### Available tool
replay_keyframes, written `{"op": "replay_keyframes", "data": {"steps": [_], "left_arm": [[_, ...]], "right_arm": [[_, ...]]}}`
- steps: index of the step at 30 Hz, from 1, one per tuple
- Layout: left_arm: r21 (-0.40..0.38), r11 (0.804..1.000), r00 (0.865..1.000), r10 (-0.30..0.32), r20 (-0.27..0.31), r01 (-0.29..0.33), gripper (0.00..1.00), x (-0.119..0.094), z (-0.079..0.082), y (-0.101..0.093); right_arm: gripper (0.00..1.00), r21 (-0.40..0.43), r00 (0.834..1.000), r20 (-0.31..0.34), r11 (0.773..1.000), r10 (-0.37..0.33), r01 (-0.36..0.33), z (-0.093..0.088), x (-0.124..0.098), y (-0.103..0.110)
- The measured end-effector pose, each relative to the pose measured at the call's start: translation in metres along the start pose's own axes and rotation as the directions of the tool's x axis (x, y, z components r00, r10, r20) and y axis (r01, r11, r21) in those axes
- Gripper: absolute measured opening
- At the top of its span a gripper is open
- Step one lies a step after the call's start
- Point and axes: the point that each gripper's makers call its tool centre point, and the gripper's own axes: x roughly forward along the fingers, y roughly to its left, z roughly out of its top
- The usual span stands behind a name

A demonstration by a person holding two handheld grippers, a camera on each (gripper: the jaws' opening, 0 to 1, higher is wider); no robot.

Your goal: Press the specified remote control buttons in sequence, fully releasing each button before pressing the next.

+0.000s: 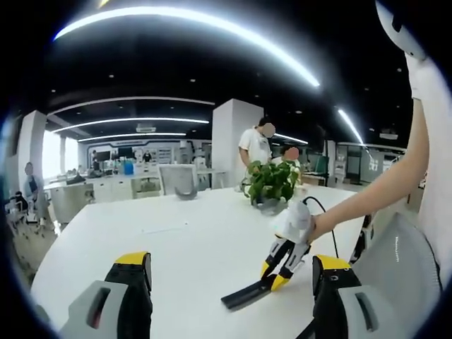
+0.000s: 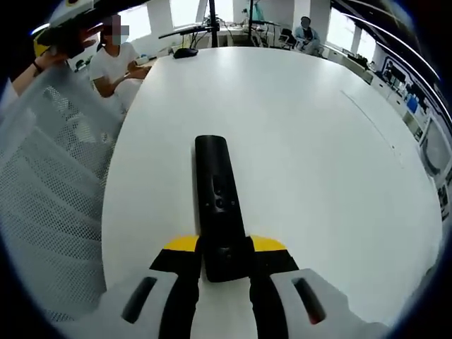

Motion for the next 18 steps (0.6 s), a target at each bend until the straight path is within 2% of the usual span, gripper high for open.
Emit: {"op": "replay_keyframes", "data": {"steps": [18], "left_arm": [[0.006, 1.000, 1.000, -0.003, -0.006, 0.003, 0.99, -0.001, -0.003, -0.001]], "right_arm": [[0.25, -0.008, 1.000, -0.011, 1.000, -0.013, 0.013, 0.000, 0.001, -0.016]]}}
